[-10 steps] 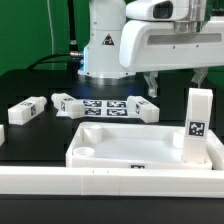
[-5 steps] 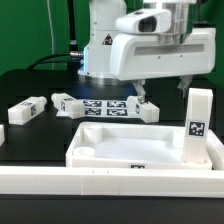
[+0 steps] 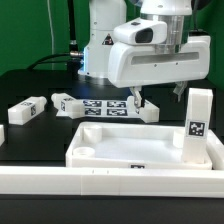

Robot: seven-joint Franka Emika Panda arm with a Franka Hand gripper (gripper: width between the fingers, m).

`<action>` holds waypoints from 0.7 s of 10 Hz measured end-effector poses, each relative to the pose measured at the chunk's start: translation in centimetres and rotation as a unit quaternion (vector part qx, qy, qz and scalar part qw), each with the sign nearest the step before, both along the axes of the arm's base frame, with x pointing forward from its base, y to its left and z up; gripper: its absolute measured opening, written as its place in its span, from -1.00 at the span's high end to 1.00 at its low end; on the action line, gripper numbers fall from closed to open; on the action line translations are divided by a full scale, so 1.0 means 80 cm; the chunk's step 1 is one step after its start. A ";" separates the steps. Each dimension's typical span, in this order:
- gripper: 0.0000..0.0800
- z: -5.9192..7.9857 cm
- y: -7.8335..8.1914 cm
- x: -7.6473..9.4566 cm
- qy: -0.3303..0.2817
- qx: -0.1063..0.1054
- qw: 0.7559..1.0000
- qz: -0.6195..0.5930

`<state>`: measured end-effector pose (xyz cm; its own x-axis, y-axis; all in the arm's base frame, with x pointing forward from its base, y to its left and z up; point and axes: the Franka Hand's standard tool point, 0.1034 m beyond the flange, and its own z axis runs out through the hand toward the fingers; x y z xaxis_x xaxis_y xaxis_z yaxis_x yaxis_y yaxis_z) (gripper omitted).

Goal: Assemble desk

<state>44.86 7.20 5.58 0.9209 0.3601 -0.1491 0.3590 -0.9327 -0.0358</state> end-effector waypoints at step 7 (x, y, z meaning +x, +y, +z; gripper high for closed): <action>-0.62 -0.018 0.007 -0.041 0.198 -0.061 0.978 -0.007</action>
Offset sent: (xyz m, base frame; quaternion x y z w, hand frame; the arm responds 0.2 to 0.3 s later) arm -0.0218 -0.0107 -0.0089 -0.0285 -0.1283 0.0180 0.9912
